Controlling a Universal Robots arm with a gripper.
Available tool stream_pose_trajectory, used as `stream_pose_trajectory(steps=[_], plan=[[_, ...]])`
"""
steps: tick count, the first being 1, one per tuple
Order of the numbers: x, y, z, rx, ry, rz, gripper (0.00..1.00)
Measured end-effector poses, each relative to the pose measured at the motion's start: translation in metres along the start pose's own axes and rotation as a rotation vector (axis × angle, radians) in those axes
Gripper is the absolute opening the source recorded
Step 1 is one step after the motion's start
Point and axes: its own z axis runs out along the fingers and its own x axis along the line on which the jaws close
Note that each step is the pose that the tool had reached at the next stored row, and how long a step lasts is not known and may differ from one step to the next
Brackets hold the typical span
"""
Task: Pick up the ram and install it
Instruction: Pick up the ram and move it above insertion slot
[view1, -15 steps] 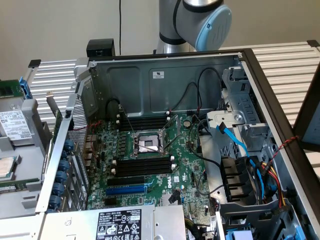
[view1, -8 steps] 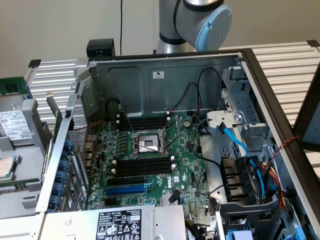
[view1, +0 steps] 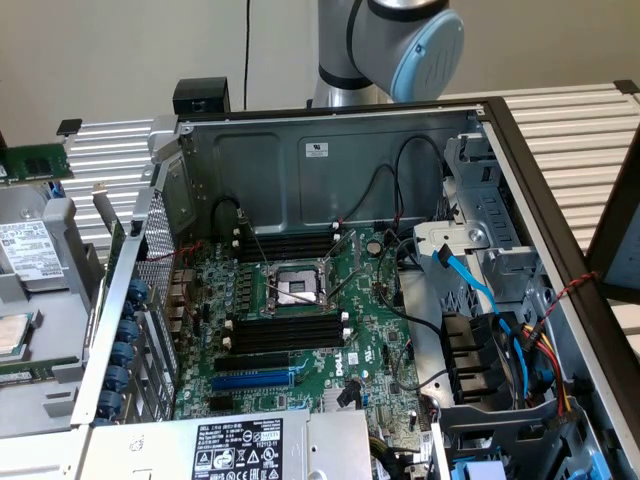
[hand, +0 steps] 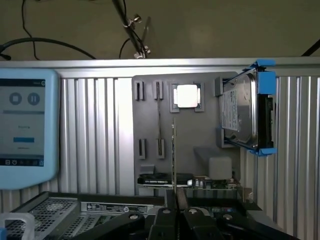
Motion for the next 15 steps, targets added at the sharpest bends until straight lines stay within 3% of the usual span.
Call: stream_pose_trajectory(steps=[2,8,13,15], plan=[[0.0,-0.0004,0.0,-0.0001,-0.0028,0.0,0.12],[0.0,-0.0032,0.0001,0.0,-0.0029,0.0,0.12],[-0.001,-0.0212,0.0004,0.0003,-0.0029,0.0,0.12],[-0.001,-0.0244,0.0005,0.0055,-0.003,0.0,0.12]])
